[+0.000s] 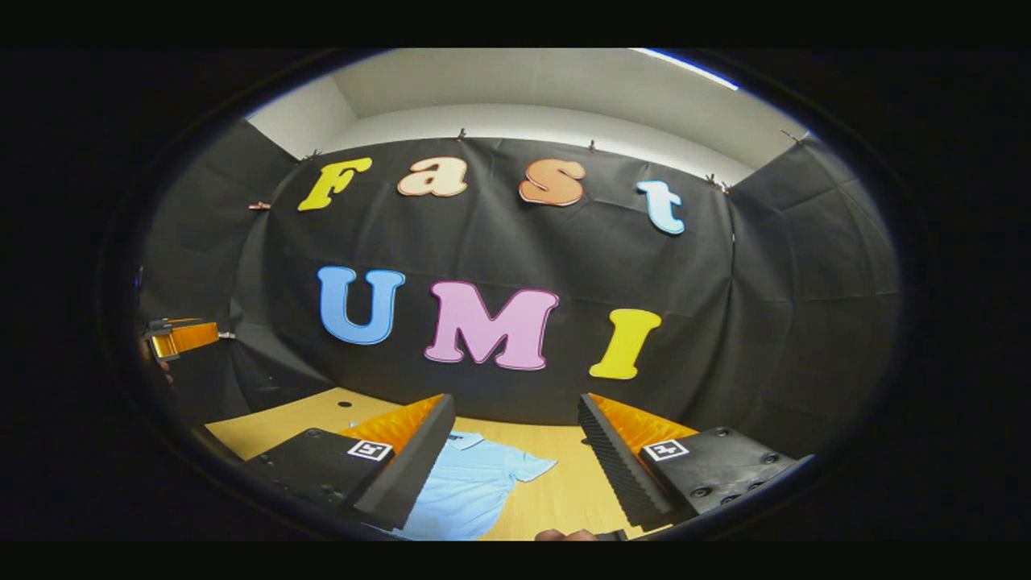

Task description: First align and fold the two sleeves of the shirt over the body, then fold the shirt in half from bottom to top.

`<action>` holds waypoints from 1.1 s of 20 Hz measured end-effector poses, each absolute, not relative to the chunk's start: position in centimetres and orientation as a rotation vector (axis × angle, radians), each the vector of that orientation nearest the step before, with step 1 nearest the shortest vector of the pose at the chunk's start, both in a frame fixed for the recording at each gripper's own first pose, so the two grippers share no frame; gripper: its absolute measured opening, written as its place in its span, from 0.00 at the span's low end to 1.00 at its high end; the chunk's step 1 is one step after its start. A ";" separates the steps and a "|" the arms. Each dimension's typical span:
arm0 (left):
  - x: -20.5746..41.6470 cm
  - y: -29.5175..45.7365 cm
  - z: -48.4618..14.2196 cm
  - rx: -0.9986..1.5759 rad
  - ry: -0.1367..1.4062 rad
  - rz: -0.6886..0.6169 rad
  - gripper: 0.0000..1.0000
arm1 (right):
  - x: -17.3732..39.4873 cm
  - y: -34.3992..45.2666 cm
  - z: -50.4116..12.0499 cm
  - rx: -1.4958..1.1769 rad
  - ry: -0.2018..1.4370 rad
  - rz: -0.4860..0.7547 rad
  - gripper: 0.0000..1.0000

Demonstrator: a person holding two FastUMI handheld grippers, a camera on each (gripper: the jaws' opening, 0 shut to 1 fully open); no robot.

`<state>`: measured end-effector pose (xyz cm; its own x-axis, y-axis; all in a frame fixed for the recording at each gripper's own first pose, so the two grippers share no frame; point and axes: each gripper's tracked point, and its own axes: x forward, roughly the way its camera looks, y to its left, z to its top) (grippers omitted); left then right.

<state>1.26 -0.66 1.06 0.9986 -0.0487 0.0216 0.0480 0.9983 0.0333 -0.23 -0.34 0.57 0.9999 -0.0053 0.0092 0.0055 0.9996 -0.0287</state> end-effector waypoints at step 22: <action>6.4 3.8 -1.5 -0.014 0.026 0.069 0.96 | 17.4 -3.6 -5.2 0.031 0.180 0.013 0.96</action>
<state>6.42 3.82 -1.54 0.9973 0.0686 -0.0265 -0.0689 0.9975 -0.0131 17.40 -3.62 -5.21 0.9837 0.0162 -0.1790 -0.0106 0.9994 0.0319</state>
